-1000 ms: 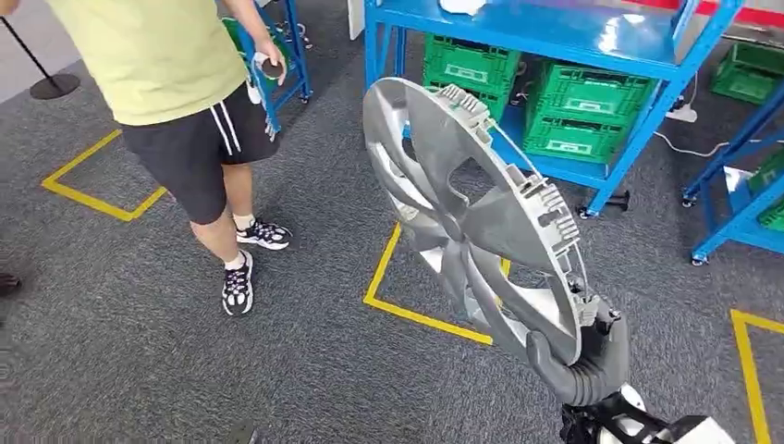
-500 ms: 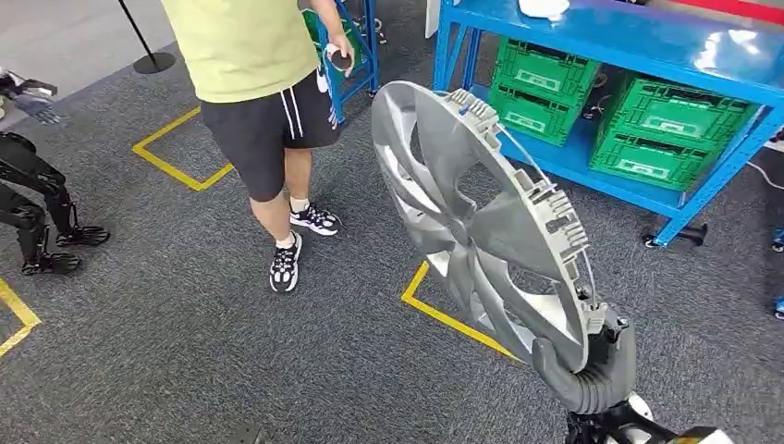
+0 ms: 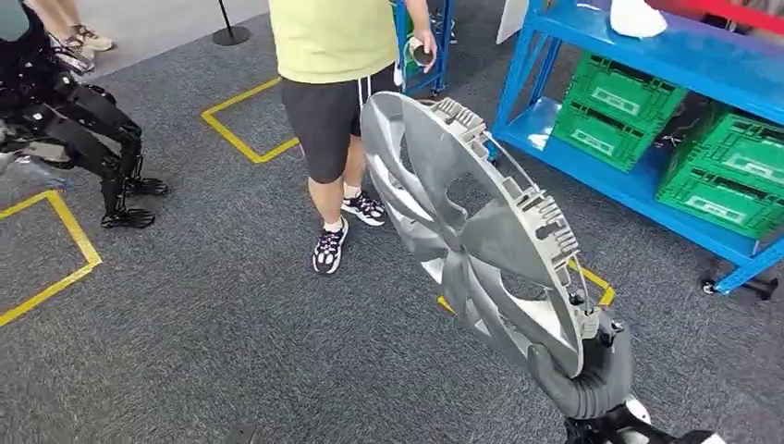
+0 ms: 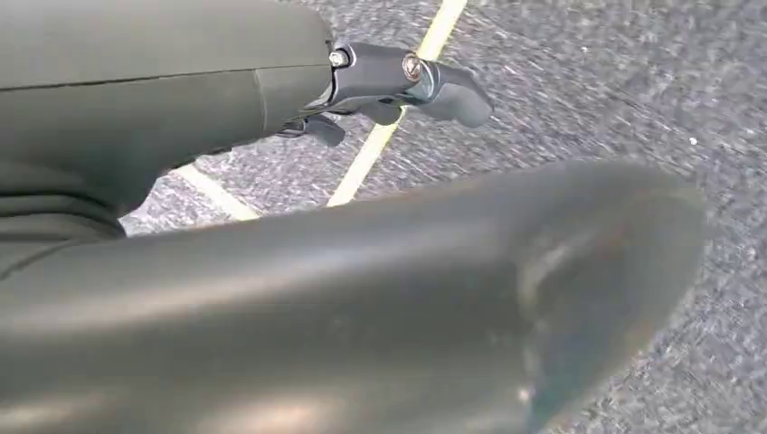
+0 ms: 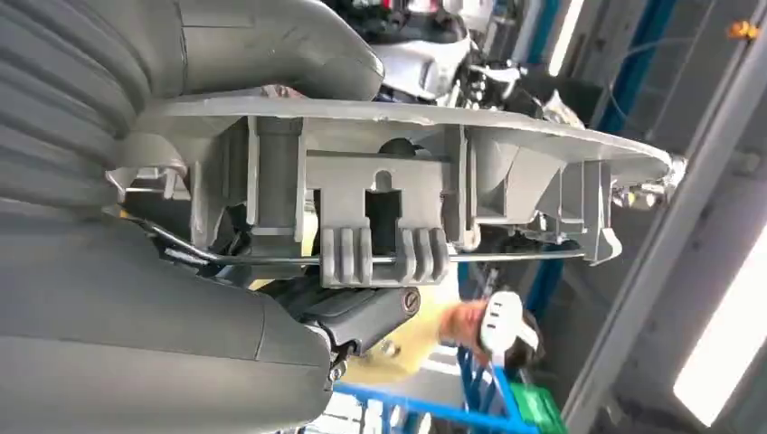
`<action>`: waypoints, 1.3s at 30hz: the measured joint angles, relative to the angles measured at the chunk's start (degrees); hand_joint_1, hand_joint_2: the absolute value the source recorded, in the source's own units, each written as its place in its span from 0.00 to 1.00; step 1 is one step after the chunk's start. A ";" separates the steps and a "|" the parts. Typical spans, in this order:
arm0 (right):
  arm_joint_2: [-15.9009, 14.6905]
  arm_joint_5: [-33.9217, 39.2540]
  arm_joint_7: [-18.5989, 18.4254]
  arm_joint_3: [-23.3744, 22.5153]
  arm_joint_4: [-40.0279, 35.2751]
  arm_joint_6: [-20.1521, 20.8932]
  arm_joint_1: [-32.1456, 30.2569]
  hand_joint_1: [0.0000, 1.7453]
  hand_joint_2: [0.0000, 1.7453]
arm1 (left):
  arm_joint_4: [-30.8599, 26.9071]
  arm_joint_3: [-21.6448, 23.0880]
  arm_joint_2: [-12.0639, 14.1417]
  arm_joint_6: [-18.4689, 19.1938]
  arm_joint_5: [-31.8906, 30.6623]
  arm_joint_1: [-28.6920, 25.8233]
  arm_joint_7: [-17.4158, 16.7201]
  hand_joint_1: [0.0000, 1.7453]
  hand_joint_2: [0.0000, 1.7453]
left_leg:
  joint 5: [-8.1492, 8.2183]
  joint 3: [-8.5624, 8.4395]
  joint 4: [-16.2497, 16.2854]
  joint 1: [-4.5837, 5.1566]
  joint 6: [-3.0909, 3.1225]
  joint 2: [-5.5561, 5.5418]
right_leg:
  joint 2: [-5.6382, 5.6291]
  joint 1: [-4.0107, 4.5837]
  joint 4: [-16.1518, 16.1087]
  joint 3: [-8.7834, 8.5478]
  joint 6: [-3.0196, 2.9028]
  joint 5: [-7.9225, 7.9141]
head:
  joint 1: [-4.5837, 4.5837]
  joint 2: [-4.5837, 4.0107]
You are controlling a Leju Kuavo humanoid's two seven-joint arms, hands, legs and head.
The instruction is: Take the parts from the cabinet and place them on the table.
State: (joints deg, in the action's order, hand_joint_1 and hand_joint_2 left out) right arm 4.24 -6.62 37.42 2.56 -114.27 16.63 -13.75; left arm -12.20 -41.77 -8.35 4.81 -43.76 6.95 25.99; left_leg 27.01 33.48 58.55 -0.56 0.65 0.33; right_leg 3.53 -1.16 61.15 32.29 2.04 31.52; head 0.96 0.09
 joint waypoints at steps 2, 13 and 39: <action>0.00 -0.04 0.00 0.06 0.00 0.22 0.12 1.00 1.00 | 0.00 0.00 0.00 0.00 0.07 0.27 0.26 0.00 0.00 | -0.24 0.35 0.02 0.05 0.37 -1.21 | -2.67 0.01 8.30 3.88 0.09 4.41 | 0.46 0.00; 0.00 -1.11 -0.02 1.47 1.71 1.01 4.49 1.00 1.00 | -0.07 0.00 0.48 0.26 1.01 0.19 0.59 0.00 0.00 | -1.64 1.99 0.11 -0.31 -2.10 -9.52 | -6.98 0.51 -2.24 -0.46 -1.90 -2.26 | 0.52 0.00; 0.00 -0.66 0.00 1.75 2.60 0.66 2.71 1.00 1.00 | 0.02 -0.02 0.33 0.26 0.17 0.25 -0.11 0.00 0.00 | -0.73 1.10 0.65 0.20 0.17 -6.10 | -7.58 -0.03 -0.56 0.28 -1.05 -2.69 | 0.66 0.00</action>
State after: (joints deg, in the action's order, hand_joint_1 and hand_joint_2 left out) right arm 4.24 -7.28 37.42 4.31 -111.67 17.29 -11.05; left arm -12.17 -41.79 -8.02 5.07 -43.58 7.19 25.88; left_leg 26.28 34.58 59.19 -0.36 0.81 -5.77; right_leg -4.04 -1.19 60.59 32.58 0.99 28.83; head 1.62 0.09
